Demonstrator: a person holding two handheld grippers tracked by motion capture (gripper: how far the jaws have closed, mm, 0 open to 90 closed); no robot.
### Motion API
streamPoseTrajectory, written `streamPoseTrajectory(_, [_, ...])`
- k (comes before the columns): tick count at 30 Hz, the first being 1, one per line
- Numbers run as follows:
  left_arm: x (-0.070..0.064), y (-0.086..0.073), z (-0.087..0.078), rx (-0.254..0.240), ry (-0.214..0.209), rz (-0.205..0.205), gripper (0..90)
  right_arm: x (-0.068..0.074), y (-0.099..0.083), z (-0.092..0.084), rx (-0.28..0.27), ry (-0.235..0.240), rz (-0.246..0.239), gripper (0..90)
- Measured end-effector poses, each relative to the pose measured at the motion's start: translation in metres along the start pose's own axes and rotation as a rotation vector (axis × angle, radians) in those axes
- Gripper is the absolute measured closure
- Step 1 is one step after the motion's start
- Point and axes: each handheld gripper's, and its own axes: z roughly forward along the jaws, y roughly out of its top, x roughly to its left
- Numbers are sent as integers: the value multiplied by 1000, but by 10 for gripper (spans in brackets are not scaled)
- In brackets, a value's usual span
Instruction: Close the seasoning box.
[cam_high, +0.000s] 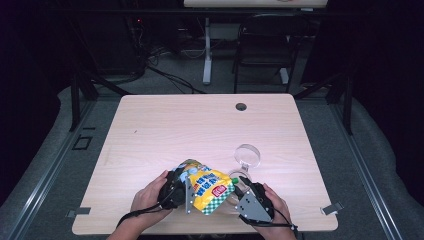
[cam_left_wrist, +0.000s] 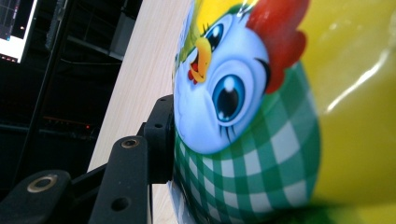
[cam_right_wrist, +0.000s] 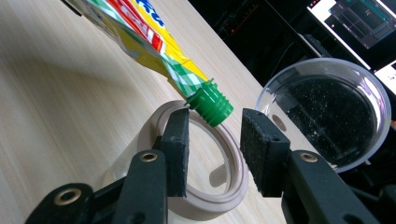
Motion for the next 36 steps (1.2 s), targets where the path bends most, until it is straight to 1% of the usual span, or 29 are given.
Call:
streamPoseTrajectory(5, [1,0,1,3,-2,3,559,2,1,1,8,-3,-31,632])
streamPoseTrajectory(8, [1,0,1,7,-1,11,560,3,2,1,14,-12,-59,630])
streamPoseTrajectory(10, [2,0,1,10,2,18,559,4,3,2,18,-19,-83,626])
streamPoseTrajectory(13, [3,1,0,18,8,32,560,6,3,3,20,-22,-98,623])
streamPoseTrajectory(16, [4,2,0,13,18,35,559,7,4,3,21,-29,-121,622])
streamPoseTrajectory(18, [4,3,0,20,18,44,559,8,4,4,15,-32,-128,626])
streamPoseTrajectory(22, [3,4,1,19,18,50,559,9,5,4,31,-39,-166,635])
streamPoseTrajectory(26, [2,5,2,24,20,56,560,11,4,5,23,-49,-192,645])
streamPoseTrajectory(27, [2,5,2,23,19,56,560,11,5,5,32,-52,-207,647])
streamPoseTrajectory(30, [2,6,2,22,19,59,559,14,5,6,26,-62,-231,651])
streamPoseTrajectory(31, [2,6,2,25,19,61,559,14,6,5,38,-67,-249,652])
streamPoseTrajectory(32, [2,6,2,29,19,63,560,15,5,6,27,-68,-247,652])
streamPoseTrajectory(36, [2,7,3,30,16,70,559,17,6,7,38,-73,-279,656])
